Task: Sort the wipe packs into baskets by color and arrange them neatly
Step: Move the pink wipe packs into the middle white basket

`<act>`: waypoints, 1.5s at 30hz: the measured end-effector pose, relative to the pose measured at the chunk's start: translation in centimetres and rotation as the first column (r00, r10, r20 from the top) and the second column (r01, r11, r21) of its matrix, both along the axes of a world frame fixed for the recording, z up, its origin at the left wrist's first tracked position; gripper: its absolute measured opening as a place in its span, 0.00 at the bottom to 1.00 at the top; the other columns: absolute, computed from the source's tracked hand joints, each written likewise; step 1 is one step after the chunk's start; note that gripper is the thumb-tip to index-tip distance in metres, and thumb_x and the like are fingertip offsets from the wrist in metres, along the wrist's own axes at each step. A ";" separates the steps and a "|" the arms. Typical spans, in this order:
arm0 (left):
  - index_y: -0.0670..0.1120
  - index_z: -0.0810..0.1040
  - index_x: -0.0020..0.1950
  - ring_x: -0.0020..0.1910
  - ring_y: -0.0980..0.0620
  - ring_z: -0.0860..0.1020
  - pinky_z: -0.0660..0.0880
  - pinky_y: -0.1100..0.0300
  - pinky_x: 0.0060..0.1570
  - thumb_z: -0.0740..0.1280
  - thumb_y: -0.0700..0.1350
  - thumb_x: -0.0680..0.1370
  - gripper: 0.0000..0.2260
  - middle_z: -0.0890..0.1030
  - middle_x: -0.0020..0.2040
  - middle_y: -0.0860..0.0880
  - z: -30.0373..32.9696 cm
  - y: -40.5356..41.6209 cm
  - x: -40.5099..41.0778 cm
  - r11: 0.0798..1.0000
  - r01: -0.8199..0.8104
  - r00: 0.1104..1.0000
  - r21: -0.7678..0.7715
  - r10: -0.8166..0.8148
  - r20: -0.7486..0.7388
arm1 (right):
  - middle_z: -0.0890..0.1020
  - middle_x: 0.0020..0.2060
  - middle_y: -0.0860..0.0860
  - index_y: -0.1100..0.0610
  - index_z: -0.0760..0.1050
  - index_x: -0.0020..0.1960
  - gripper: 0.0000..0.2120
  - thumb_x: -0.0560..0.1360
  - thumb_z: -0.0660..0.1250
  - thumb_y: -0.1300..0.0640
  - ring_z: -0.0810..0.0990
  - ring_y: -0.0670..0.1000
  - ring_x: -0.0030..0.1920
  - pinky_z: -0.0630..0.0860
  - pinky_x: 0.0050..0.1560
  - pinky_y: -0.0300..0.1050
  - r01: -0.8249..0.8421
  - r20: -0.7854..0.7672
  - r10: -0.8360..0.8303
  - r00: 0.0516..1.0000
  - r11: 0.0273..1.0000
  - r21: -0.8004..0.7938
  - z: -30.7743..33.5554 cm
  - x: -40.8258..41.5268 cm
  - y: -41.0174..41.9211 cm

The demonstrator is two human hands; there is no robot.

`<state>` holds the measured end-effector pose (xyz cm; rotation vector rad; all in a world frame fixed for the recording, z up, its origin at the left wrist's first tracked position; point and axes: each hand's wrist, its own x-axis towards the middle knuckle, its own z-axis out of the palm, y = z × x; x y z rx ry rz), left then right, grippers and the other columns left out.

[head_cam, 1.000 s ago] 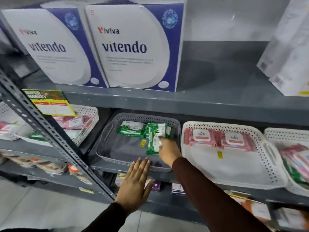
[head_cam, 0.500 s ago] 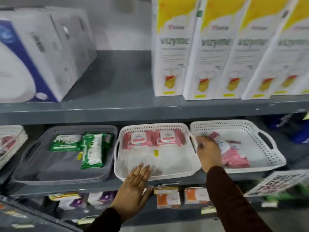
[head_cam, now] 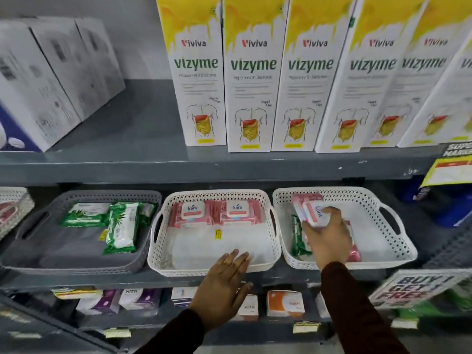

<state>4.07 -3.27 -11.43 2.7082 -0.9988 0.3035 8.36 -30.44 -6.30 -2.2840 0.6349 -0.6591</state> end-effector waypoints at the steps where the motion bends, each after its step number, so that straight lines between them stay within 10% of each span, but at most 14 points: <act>1: 0.46 0.63 0.75 0.75 0.48 0.63 0.59 0.47 0.74 0.53 0.55 0.82 0.24 0.67 0.75 0.49 0.0 0.2 0.0 1.000 -0.006 1.000 -0.002 0.006 -0.006 | 0.83 0.44 0.55 0.50 0.69 0.60 0.25 0.68 0.77 0.49 0.82 0.57 0.42 0.81 0.47 0.54 -0.018 0.064 0.017 0.998 1.000 0.011 0.4 -0.1 0.9; 7: 0.45 0.64 0.75 0.76 0.49 0.59 0.60 0.49 0.74 0.54 0.54 0.83 0.23 0.66 0.75 0.49 0.1 2.1 0.3 0.999 -0.019 0.999 -0.047 0.017 -0.034 | 0.80 0.49 0.49 0.44 0.69 0.59 0.24 0.68 0.71 0.39 0.81 0.51 0.41 0.80 0.39 0.47 -0.287 -0.011 0.287 0.958 0.957 -0.051 1.6 1.1 8.8; 14: 0.45 0.65 0.75 0.76 0.49 0.58 0.59 0.50 0.74 0.55 0.54 0.82 0.23 0.66 0.75 0.48 0.3 4.6 0.1 0.995 -0.096 0.995 -0.032 0.095 -0.014 | 0.81 0.57 0.56 0.51 0.73 0.68 0.17 0.81 0.62 0.49 0.80 0.60 0.57 0.79 0.51 0.49 -0.478 -0.362 0.410 0.837 0.870 -0.121 -1.4 3.8 12.7; 19: 0.43 0.68 0.73 0.74 0.47 0.64 0.58 0.52 0.74 0.56 0.53 0.81 0.23 0.71 0.72 0.46 0.6 4.2 -0.2 0.991 -0.116 0.993 -0.063 0.117 0.012 | 0.82 0.61 0.58 0.53 0.75 0.70 0.18 0.81 0.62 0.55 0.79 0.60 0.60 0.78 0.59 0.53 -0.541 -0.335 0.494 0.802 0.839 -0.060 -1.0 4.0 11.7; 25: 0.40 0.69 0.72 0.73 0.43 0.65 0.61 0.43 0.73 0.55 0.53 0.81 0.24 0.71 0.72 0.42 0.7 0.2 -0.1 0.997 -0.047 0.999 -0.064 0.047 0.001 | 0.84 0.49 0.59 0.59 0.82 0.52 0.09 0.77 0.65 0.59 0.81 0.62 0.51 0.80 0.48 0.52 -0.191 -0.029 0.188 0.982 0.970 -0.151 0.6 1.7 5.3; 33: 0.39 0.67 0.72 0.72 0.41 0.66 0.51 0.46 0.73 0.60 0.53 0.81 0.25 0.71 0.72 0.41 0.7 -4.3 0.1 1.000 -0.009 1.000 -0.028 0.009 0.005 | 0.72 0.69 0.63 0.56 0.56 0.78 0.37 0.74 0.69 0.56 0.73 0.65 0.68 0.72 0.67 0.56 0.079 -0.670 -0.035 0.741 0.996 0.035 0.2 0.9 -5.2; 45: 0.42 0.63 0.75 0.76 0.46 0.59 0.55 0.48 0.76 0.53 0.55 0.82 0.25 0.66 0.75 0.45 0.9 2.9 -0.4 0.994 -0.108 0.993 -0.017 0.107 -0.043 | 0.77 0.58 0.61 0.51 0.66 0.65 0.26 0.70 0.73 0.56 0.79 0.65 0.54 0.76 0.48 0.54 0.089 -0.071 -0.090 0.993 0.996 -0.014 1.4 0.1 -1.4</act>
